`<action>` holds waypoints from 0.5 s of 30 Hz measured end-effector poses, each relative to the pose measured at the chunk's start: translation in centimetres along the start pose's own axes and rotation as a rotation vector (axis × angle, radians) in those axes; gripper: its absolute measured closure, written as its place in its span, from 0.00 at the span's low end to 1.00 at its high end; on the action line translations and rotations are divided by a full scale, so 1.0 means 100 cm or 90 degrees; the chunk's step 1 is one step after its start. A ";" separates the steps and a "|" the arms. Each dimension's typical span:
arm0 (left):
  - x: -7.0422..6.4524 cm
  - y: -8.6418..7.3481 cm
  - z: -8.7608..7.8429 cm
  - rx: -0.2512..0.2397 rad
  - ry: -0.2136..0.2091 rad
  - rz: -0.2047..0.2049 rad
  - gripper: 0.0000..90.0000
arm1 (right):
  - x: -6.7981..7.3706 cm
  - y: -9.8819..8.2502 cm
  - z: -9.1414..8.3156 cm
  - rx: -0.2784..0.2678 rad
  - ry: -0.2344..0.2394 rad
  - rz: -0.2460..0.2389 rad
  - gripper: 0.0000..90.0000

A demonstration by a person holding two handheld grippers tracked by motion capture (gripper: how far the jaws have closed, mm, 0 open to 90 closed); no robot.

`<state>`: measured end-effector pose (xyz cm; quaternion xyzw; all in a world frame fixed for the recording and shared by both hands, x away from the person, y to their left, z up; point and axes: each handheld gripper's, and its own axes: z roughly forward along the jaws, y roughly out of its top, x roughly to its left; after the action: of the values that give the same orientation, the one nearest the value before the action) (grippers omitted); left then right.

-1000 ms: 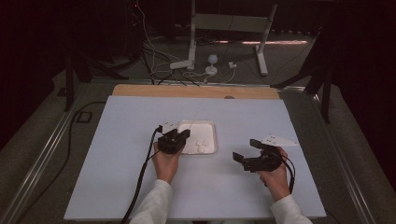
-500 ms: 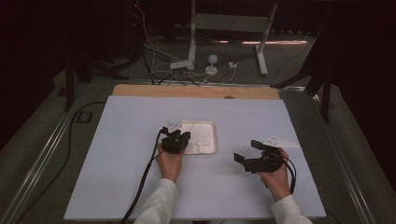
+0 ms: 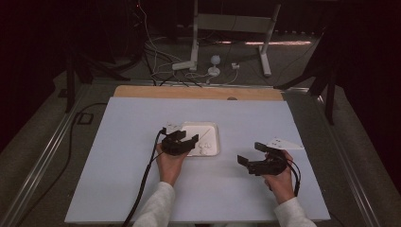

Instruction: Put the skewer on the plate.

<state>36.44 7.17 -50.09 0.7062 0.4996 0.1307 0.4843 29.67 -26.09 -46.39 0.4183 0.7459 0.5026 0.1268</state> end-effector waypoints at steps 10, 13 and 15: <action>0.005 0.013 -0.035 -0.040 -0.053 0.006 0.18 | 0.000 0.000 -0.002 -0.005 0.002 0.000 0.01; 0.005 0.016 -0.049 -0.054 -0.064 0.017 0.15 | 0.000 0.000 -0.003 -0.007 0.001 -0.003 0.01; 0.007 0.017 -0.058 -0.063 -0.071 0.024 0.11 | -0.001 0.000 -0.003 -0.008 0.001 -0.002 0.01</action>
<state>33.82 10.89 -46.02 0.6971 0.4515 0.1249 0.5428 29.49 -26.37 -46.28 0.4161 0.7432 0.5077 0.1296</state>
